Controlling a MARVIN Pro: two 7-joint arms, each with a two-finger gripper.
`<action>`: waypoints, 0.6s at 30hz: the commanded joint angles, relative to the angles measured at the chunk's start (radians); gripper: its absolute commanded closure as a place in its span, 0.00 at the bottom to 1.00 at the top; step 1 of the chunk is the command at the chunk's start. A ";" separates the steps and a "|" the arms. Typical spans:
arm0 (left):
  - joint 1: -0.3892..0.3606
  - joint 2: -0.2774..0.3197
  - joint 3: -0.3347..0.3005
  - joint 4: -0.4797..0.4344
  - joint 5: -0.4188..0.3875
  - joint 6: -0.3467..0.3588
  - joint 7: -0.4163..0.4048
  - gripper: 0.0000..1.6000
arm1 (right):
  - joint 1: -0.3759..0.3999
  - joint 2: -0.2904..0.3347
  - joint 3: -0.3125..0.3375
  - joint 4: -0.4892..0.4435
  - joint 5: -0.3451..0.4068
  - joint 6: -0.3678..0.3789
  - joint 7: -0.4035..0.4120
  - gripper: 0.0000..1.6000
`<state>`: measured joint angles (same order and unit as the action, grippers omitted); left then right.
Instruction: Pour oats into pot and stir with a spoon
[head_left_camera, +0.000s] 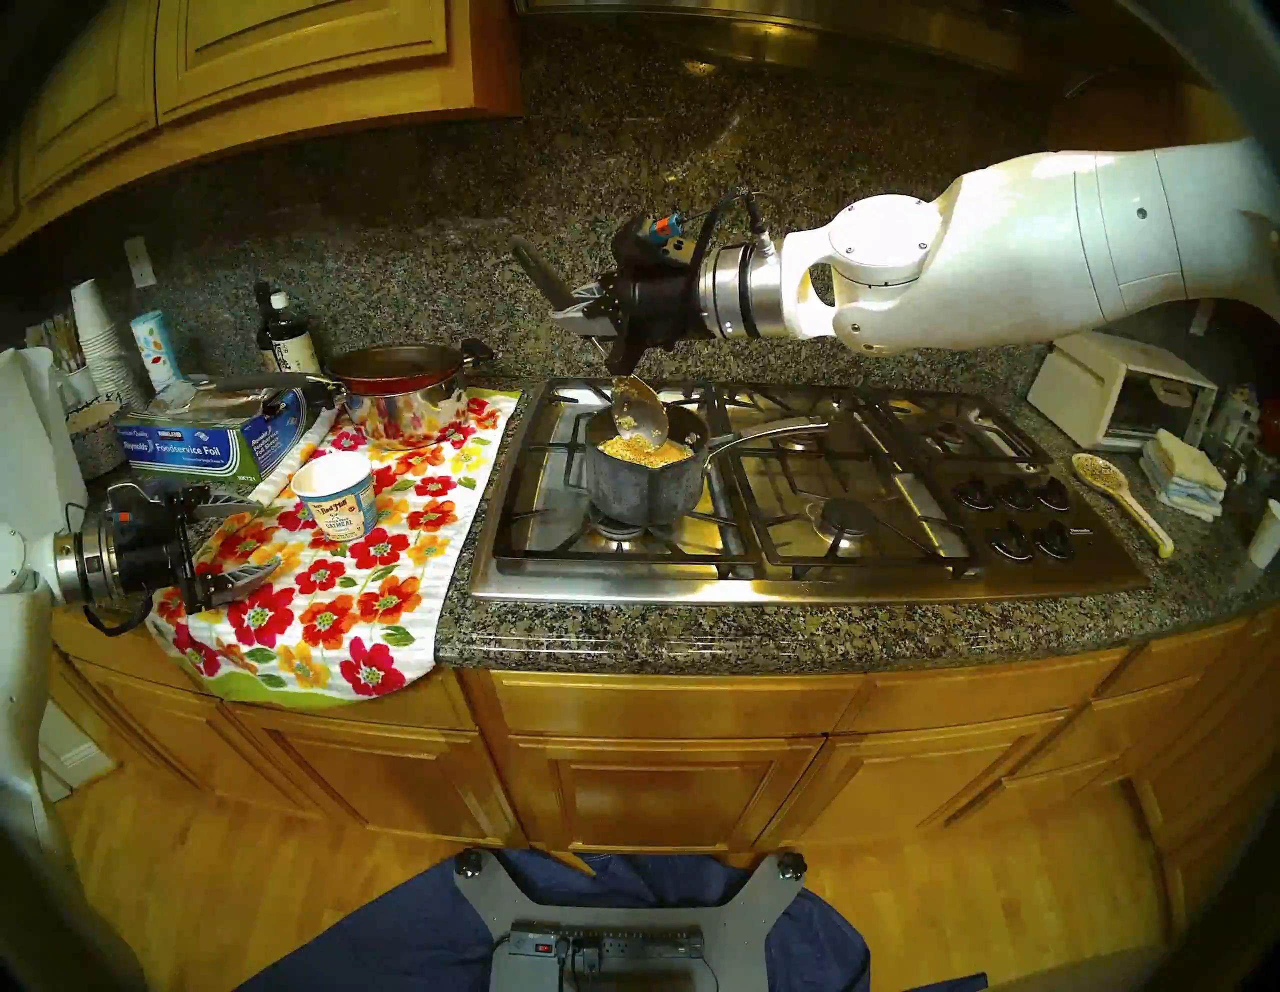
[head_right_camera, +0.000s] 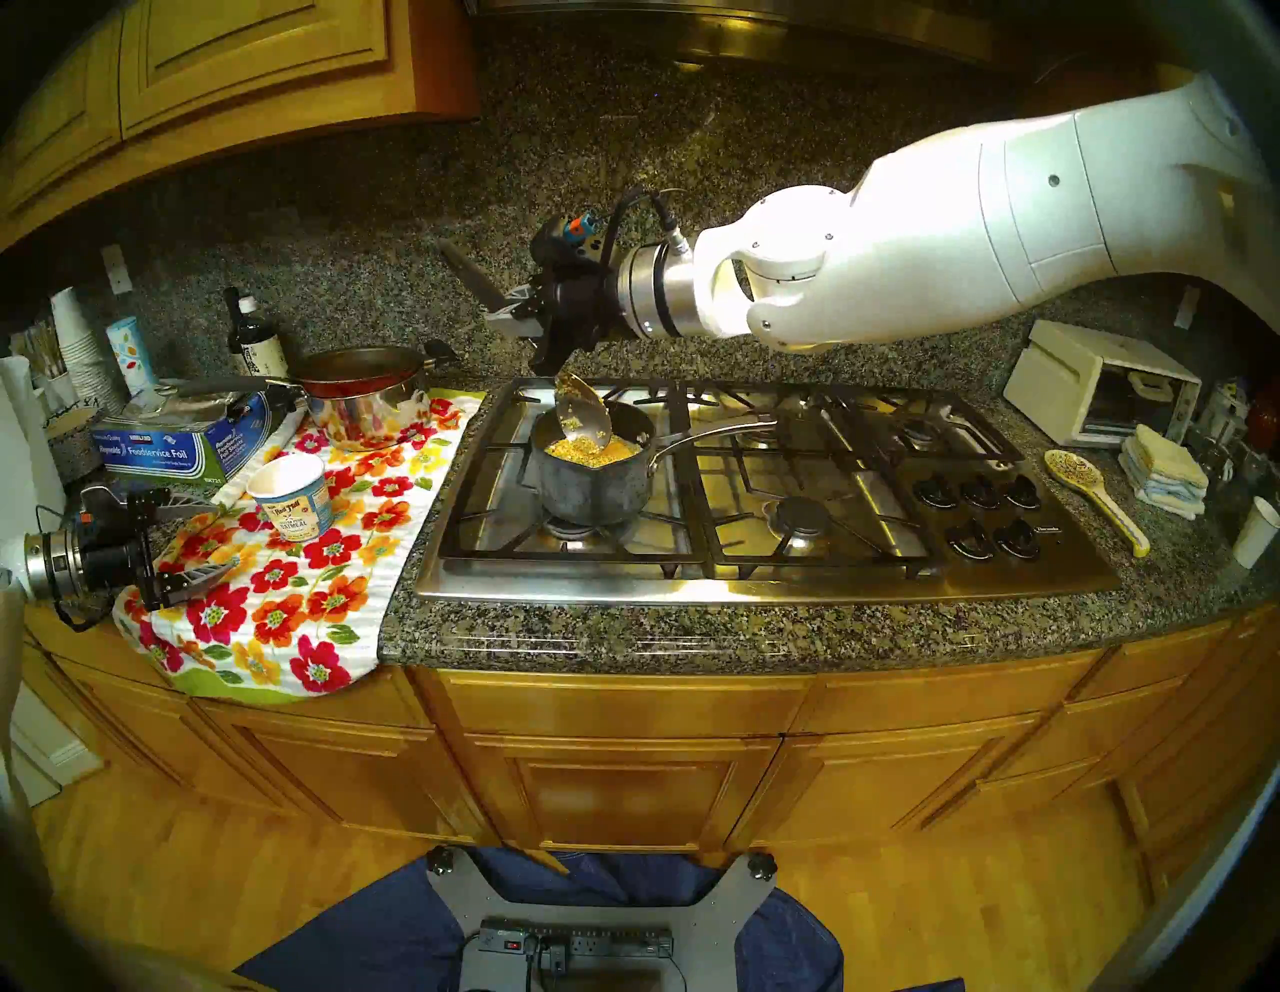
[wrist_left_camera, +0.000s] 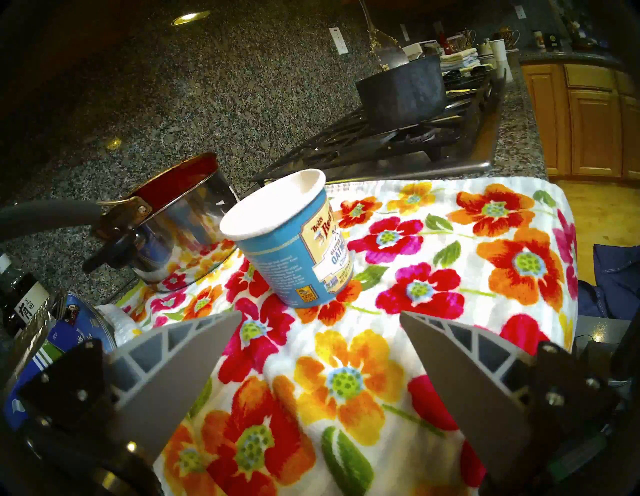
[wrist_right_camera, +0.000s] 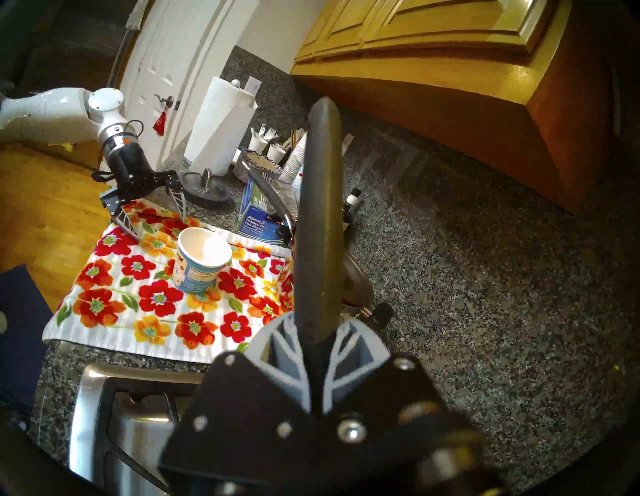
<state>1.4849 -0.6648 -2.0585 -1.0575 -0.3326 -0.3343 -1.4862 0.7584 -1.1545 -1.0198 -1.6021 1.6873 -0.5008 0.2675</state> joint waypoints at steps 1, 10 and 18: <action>-0.016 0.019 -0.016 -0.013 -0.022 0.000 0.003 0.00 | 0.023 0.014 0.026 -0.007 0.014 -0.020 -0.038 1.00; -0.016 0.019 -0.015 -0.013 -0.021 0.000 0.003 0.00 | 0.015 0.016 0.034 -0.036 0.039 -0.022 -0.068 1.00; -0.017 0.019 -0.015 -0.013 -0.023 0.000 0.003 0.00 | -0.004 0.005 0.028 -0.078 0.035 -0.037 -0.112 1.00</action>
<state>1.4849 -0.6648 -2.0585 -1.0575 -0.3331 -0.3343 -1.4862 0.7441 -1.1541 -1.0147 -1.6621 1.7194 -0.5087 0.2049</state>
